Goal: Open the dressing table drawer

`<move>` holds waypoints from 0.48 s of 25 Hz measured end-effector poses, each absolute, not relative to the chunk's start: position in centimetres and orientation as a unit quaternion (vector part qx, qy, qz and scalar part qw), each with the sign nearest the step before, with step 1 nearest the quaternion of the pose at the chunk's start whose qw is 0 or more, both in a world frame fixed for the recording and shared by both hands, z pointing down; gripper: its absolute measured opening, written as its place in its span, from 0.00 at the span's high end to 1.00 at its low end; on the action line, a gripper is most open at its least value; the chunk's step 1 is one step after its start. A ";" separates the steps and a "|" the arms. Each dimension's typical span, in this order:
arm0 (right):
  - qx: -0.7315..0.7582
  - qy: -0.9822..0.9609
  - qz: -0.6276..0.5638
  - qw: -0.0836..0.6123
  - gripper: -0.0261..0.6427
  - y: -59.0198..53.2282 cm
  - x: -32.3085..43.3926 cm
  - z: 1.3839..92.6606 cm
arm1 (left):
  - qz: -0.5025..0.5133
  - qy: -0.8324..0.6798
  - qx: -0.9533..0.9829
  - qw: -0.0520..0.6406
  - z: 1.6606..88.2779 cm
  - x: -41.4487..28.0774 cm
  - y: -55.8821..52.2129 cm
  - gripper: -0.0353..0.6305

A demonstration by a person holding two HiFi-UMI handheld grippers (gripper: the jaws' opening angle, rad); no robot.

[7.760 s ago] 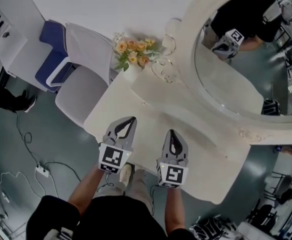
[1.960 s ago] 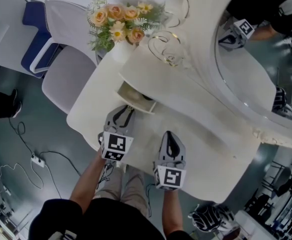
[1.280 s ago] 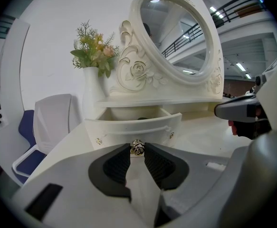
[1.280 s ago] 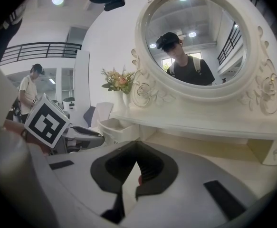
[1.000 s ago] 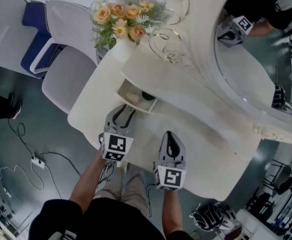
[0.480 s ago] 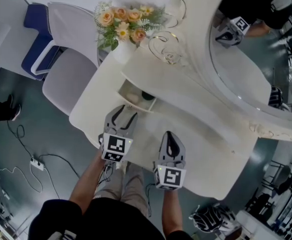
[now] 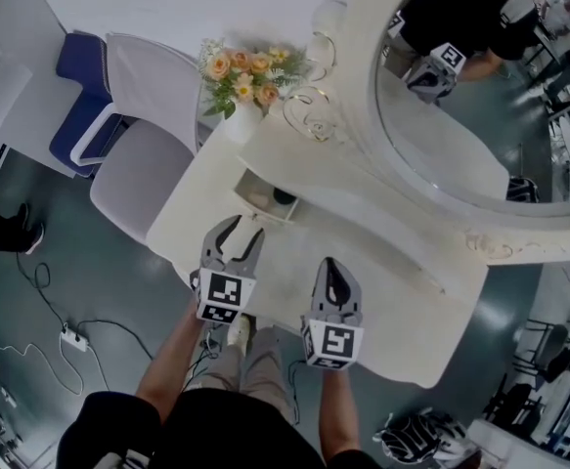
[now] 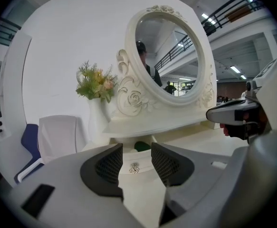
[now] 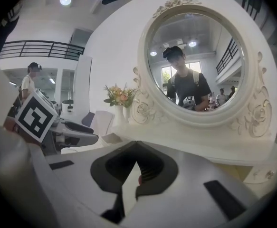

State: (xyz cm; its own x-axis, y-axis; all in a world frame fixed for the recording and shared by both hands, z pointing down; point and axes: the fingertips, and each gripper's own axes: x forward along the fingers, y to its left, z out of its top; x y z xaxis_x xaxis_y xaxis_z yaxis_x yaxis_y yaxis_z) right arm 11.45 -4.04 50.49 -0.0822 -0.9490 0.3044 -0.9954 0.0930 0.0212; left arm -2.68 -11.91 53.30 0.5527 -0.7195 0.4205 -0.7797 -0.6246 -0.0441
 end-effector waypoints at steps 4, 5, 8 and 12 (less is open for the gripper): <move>0.672 -0.727 0.084 0.112 0.97 -3.1 11.3 48.2 | 0.190 -0.424 0.883 0.062 50.4 -2.9 -10.6 0.68; 0.674 -0.726 0.082 0.110 0.97 -3.0 11.3 47.7 | 0.186 -0.425 0.884 0.057 49.7 -3.0 -10.4 0.69; 0.679 -0.722 0.073 0.105 0.97 -2.2 11.4 46.0 | 0.175 -0.424 0.887 0.044 47.3 -3.1 -9.4 0.75; 0.689 -0.715 0.065 0.102 0.97 -0.6 11.3 43.2 | 0.161 -0.421 0.892 0.033 44.1 -3.3 -7.5 0.78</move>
